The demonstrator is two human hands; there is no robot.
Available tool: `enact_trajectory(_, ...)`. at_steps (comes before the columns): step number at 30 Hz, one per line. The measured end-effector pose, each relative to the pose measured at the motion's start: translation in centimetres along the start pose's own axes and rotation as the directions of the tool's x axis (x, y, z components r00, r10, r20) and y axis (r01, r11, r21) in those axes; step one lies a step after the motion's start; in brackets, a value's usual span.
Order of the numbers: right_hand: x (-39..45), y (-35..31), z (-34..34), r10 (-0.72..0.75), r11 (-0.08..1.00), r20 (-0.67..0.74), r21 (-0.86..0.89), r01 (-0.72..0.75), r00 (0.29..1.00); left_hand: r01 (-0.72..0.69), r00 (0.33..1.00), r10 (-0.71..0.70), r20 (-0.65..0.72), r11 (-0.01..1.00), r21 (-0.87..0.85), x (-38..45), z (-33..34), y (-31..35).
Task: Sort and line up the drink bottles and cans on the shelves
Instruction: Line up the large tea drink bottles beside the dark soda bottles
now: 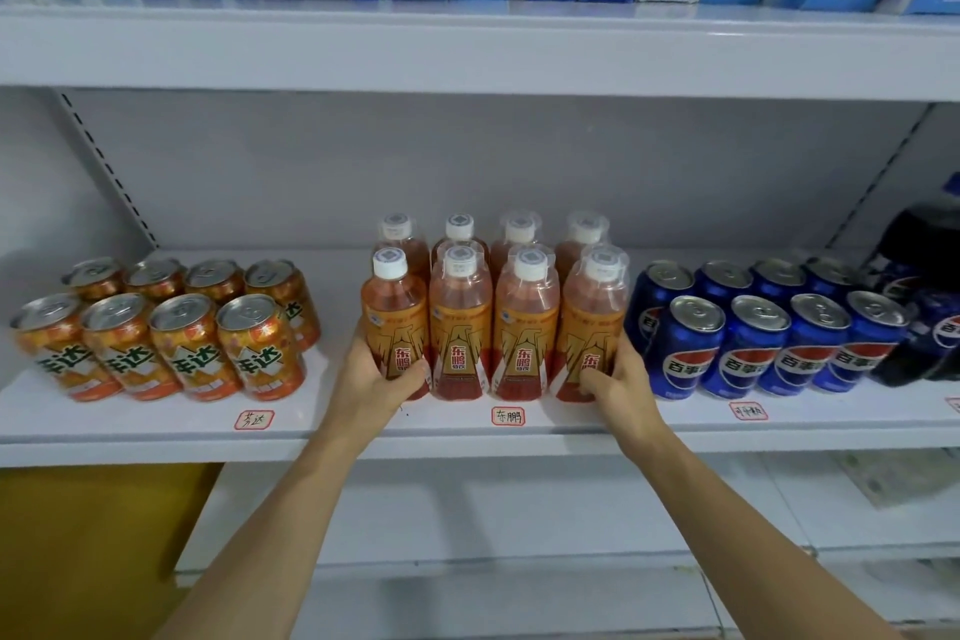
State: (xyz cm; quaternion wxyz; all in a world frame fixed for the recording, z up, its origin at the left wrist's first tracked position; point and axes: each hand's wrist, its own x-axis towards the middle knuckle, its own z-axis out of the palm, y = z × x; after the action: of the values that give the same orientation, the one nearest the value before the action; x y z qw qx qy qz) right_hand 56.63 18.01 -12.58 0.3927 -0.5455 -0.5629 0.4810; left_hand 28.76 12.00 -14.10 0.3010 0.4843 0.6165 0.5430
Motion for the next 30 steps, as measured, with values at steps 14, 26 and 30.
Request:
enact_trajectory(14, 0.0, -0.2, 0.4, -0.006, 1.000, -0.009, -0.012, 0.006, 1.000, 0.024, 0.998, -0.023, -0.057, 1.000, 0.020, -0.5, 0.3, 0.4)
enact_trajectory(26, -7.1, 0.6, 1.0, -0.197, 0.977, -0.233, 0.037, 0.211, 0.952, 0.207, 0.973, -0.194, -0.125, 0.973, 0.105, -6.5, -1.0, 2.6)
enact_trajectory(30, -8.7, -0.9, 3.5, -0.383, 0.923, 0.022, -0.022, 0.383, 0.923, 0.201, 0.970, -0.181, -0.160, 0.973, 0.117, -10.2, -4.2, 3.1)
